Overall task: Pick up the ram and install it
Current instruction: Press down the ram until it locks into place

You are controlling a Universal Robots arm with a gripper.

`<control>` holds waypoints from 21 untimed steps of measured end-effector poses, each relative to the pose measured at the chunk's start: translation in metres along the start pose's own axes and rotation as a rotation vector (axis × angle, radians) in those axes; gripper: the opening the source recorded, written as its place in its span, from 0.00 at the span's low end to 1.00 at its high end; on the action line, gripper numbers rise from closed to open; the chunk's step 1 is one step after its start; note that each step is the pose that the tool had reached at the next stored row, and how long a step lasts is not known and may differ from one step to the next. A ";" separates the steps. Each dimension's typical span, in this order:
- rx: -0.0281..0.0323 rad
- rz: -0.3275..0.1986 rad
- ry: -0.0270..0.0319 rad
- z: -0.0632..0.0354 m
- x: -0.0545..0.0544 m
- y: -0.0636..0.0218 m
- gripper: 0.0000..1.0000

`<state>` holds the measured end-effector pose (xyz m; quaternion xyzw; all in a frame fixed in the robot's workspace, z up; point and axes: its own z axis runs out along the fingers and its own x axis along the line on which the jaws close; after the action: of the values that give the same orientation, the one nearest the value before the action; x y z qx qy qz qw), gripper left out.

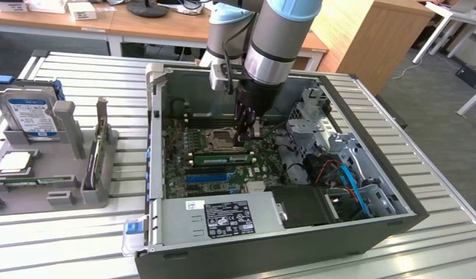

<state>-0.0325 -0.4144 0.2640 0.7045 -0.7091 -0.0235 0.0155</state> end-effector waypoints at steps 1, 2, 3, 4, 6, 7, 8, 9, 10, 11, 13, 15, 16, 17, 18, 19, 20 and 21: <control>0.0000 0.000 0.0000 0.0000 0.000 0.0000 0.11; 0.0000 0.000 0.0000 0.0000 0.000 0.0000 0.11; 0.0000 0.000 0.0000 0.0000 0.000 0.0000 0.11; 0.0000 0.000 0.0000 0.0000 0.000 0.0000 0.11; 0.0000 0.000 0.0001 0.0000 0.000 -0.0006 0.11; 0.0000 0.000 0.0002 -0.0001 0.000 -0.0009 0.11; 0.0001 0.000 0.0000 -0.0001 0.000 -0.0009 0.11; 0.0004 0.000 0.0000 -0.0001 0.000 -0.0010 0.11; 0.0005 0.000 -0.0001 -0.0001 0.000 -0.0013 0.11; 0.0007 0.000 -0.0001 -0.0001 0.000 -0.0017 0.11; 0.0007 -0.002 -0.0003 -0.0002 0.000 -0.0032 0.11; 0.0007 -0.003 -0.0005 -0.0004 0.000 -0.0054 0.11; 0.0007 -0.004 -0.0006 -0.0004 0.000 -0.0065 0.11; 0.0007 -0.004 -0.0006 -0.0004 0.000 -0.0076 0.11; 0.0006 -0.004 -0.0006 -0.0005 0.000 -0.0085 0.11; 0.0007 -0.004 -0.0006 -0.0005 0.000 -0.0093 0.11; 0.0007 -0.004 -0.0005 -0.0006 0.000 -0.0101 0.11; 0.0007 -0.004 -0.0006 -0.0006 0.000 -0.0109 0.11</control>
<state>-0.0216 -0.4144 0.2640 0.7060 -0.7077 -0.0235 0.0150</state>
